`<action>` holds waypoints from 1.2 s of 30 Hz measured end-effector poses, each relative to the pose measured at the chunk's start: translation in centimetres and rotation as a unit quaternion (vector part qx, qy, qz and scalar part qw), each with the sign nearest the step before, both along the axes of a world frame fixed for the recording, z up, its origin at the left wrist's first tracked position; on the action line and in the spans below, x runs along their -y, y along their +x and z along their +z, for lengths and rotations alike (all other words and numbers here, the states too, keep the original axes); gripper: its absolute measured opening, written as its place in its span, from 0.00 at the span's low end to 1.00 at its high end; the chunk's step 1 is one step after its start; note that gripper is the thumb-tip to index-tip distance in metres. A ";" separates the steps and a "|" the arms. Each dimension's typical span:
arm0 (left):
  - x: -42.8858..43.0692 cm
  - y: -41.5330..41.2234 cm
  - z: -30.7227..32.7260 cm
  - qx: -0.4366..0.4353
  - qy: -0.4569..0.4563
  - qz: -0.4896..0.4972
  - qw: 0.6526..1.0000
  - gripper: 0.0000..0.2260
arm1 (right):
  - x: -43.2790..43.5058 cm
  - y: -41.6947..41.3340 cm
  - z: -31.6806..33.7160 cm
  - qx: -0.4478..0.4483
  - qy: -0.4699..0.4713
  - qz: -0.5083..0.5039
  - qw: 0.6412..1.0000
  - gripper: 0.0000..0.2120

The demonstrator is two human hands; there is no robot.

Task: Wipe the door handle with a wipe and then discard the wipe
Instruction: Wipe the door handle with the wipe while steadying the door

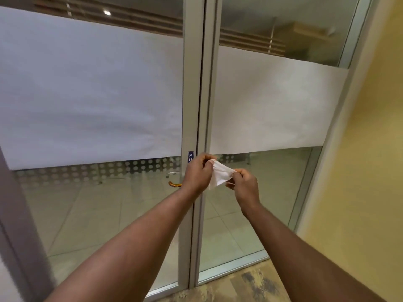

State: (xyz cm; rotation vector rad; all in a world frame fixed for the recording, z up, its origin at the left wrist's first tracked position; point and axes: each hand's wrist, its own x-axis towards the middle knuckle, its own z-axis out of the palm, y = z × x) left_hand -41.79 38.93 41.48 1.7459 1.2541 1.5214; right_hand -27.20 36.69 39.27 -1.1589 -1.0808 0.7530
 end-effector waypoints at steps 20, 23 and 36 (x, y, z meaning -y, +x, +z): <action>-19.8 -7.7 0.9 -0.312 0.079 0.176 0.930 0.10 | -25.6 -3.9 2.2 -0.123 -0.109 0.230 0.959 0.16; -22.9 -7.5 1.0 -0.339 0.107 0.201 0.913 0.09 | -28.6 -3.9 1.6 -0.025 -0.117 0.310 0.943 0.30; -29.6 -11.2 -2.4 -0.429 0.140 0.256 0.855 0.17 | -35.5 -5.5 -1.9 -0.132 -0.115 0.333 0.927 0.06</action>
